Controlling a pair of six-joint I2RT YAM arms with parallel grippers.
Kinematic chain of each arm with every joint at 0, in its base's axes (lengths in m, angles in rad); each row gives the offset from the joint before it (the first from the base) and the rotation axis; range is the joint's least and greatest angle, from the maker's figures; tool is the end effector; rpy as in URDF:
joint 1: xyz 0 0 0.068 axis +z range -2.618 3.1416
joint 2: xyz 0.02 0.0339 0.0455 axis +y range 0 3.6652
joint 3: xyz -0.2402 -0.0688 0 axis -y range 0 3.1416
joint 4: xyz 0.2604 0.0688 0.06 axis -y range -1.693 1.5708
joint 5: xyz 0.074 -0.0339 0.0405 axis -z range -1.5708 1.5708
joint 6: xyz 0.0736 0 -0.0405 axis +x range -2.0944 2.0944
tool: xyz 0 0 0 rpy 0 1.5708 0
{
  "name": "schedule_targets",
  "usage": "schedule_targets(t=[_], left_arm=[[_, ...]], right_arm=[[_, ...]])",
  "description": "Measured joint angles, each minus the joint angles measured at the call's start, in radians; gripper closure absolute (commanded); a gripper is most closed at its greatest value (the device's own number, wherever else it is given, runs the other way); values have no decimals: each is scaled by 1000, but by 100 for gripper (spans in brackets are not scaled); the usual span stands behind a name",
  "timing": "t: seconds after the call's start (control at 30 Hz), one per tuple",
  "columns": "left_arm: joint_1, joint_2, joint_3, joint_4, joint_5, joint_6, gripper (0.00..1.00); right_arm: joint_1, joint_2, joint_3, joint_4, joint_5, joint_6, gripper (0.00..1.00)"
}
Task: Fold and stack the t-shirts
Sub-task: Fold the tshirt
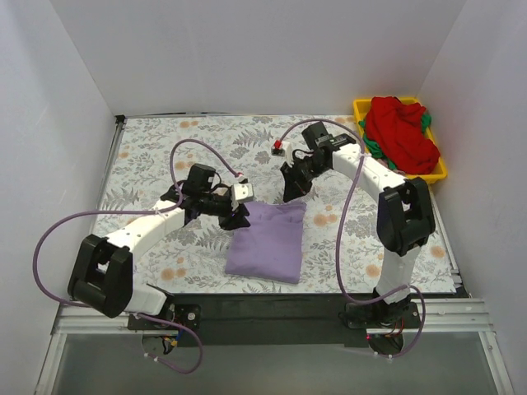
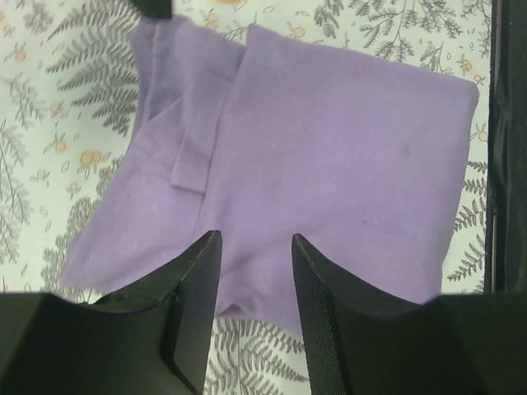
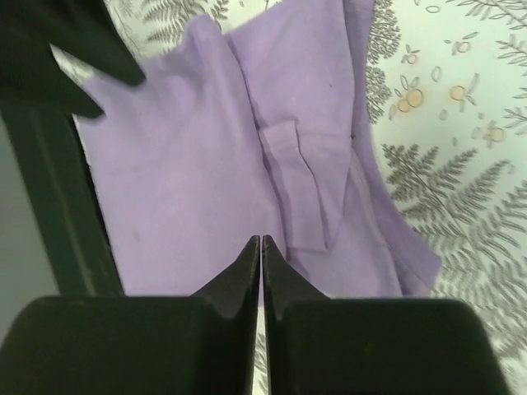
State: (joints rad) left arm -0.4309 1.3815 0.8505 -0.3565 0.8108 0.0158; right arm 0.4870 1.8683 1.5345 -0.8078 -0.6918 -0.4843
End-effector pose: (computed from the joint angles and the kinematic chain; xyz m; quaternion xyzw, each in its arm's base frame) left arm 0.2580 -0.1773 0.1726 0.3206 0.8151 -0.4271 0.2247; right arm 0.3408 0.2336 0.1957 -0.4929 0.7792 0.3315 0.1999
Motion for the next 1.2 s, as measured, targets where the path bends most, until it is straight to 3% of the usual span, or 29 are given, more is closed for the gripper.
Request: schedule_targets(t=[0.23, 0.57, 1.0, 1.2], left_arm=[[-92, 83, 0, 97, -8, 62, 60], [-108, 283, 40, 152, -26, 106, 60], [-115, 324, 98, 177, -20, 123, 59], [-115, 371, 105, 166, -17, 138, 63]], right_arm=[[5, 179, 60, 27, -128, 142, 99], [7, 302, 98, 116, -187, 295, 99], [12, 391, 126, 179, -205, 350, 99], [13, 431, 126, 182, -205, 351, 99]])
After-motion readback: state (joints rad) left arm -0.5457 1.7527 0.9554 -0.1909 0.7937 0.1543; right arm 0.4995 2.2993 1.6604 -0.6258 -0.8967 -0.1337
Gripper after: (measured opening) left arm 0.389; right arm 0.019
